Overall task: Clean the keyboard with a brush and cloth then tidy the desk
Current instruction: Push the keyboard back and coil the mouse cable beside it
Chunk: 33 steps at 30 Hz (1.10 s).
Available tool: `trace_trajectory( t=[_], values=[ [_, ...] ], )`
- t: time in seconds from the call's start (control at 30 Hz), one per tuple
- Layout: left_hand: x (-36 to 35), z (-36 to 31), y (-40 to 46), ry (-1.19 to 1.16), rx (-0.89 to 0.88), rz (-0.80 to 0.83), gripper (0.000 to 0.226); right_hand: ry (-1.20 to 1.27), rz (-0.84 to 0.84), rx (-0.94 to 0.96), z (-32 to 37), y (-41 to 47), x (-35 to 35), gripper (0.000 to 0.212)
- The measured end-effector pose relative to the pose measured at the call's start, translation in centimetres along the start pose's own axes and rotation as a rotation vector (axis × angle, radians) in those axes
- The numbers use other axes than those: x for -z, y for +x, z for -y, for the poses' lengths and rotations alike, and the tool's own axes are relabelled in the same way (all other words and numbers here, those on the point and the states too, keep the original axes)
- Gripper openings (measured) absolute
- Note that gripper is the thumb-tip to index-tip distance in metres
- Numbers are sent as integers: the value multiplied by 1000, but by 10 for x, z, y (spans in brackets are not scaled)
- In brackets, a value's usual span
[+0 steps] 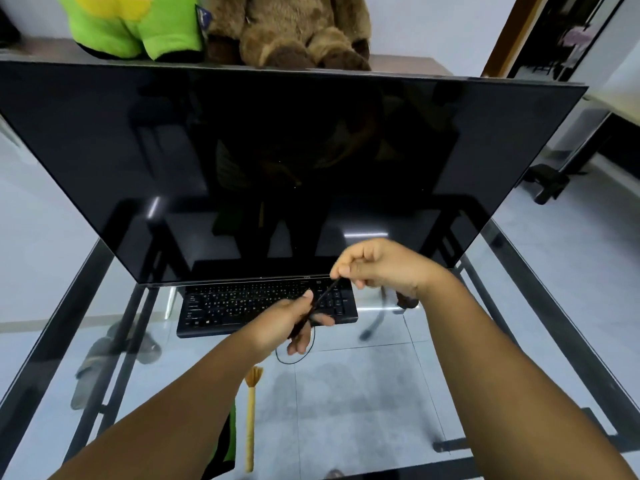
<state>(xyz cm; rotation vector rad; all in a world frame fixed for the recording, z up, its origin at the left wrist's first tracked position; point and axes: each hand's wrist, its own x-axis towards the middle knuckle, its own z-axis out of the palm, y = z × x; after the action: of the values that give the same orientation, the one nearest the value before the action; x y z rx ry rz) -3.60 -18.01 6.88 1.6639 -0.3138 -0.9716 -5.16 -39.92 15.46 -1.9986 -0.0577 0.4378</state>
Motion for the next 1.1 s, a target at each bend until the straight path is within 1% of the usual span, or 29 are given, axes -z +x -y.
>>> trace_trajectory(
  t=[0.03, 0.07, 0.13, 0.17, 0.23, 0.3, 0.37, 0.5, 0.57, 0.63, 0.73, 0.8, 0.93, 1.1],
  values=[
    [-2, -3, -4, -93, 38, 56, 69, 43, -100, 19, -3, 2, 3, 12],
    [-5, -8, -6, -217, 60, 94, 68, 77, -200, 29, -9, 6, 4, 12],
    [-8, -17, -7, -501, 42, 102, 55, 73, -334, 11, -25, 14, 1, 13],
    [-9, -22, -7, -649, 15, 72, 48, 36, -342, -16, -34, 17, -3, 14],
    [-4, -30, -4, -888, -48, -18, 40, -25, -265, -79, -49, 19, -12, 15],
    [2, -36, 0, -1050, -111, -101, 37, -41, -168, -119, -56, 17, -25, 17],
    [7, -38, 3, -1139, -168, -175, 35, -57, -107, -145, -59, 16, -36, 20],
    [8, -36, 13, -1104, -254, -318, 29, -92, -10, -185, -60, 11, -50, 23],
    [7, -34, 17, -1011, -268, -361, 28, -107, 16, -188, -59, 10, -54, 22],
    [6, -32, 17, -845, -242, -397, 28, -61, -6, -180, -58, 8, -56, 18],
    [7, -30, 15, -627, -189, -474, 28, 143, -78, -137, -53, 2, -56, 17],
    [8, -31, 16, -568, -215, -500, 28, 321, -107, -107, -52, -1, -54, 18],
    [9, -31, 18, -508, -240, -558, 19, 620, -79, -77, -55, -8, -52, 7],
    [5, -28, 16, -511, -235, -577, 11, 865, -80, -17, -62, -12, -49, 25]
  ],
)
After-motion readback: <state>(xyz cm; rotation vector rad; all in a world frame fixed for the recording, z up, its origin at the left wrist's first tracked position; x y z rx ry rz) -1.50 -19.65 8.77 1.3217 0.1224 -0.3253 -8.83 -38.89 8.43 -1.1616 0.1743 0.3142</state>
